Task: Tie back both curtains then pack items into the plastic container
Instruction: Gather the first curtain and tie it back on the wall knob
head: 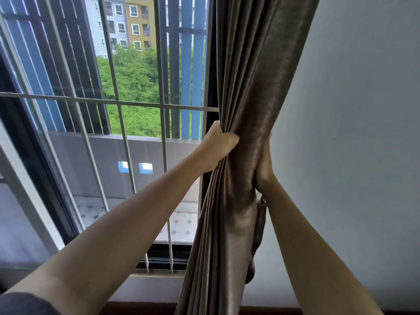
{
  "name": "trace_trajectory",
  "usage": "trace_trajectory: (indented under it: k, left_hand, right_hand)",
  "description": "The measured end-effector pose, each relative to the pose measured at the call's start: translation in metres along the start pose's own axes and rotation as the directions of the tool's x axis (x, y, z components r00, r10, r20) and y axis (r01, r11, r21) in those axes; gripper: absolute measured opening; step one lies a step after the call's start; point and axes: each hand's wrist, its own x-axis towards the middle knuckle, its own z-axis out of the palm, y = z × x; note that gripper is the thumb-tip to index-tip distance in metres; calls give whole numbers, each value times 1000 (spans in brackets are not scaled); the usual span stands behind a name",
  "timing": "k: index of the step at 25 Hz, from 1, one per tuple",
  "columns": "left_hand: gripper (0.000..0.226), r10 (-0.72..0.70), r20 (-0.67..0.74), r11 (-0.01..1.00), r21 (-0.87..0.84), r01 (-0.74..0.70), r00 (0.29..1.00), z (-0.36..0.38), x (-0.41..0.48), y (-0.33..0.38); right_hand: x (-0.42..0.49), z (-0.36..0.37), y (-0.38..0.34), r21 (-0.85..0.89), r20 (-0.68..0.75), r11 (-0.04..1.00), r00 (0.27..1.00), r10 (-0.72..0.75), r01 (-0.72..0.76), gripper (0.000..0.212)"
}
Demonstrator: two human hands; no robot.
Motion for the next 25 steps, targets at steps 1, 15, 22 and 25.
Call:
trace_trajectory:
  k: [1,15,22,25]
  left_hand:
    - [21,4,17,999,33,-4,1000,-2,4,-1]
    - [46,-54,214,356,917,-181,975,-23,12,31]
    - [21,-91,238,482,860,-166,967,-22,12,33]
    - [36,-100,228,656,747,-108,968,-23,15,25]
  right_hand:
    - [-1,0,1,29,12,1000,1000,9,-10,56]
    - [-7,-12,-6,-151,57,985,994,91,-82,66]
    - [-5,-23,-4,-173,21,979,994,110,-104,65]
    - [-14,-20,0,-167,7,972,985,172,-168,72]
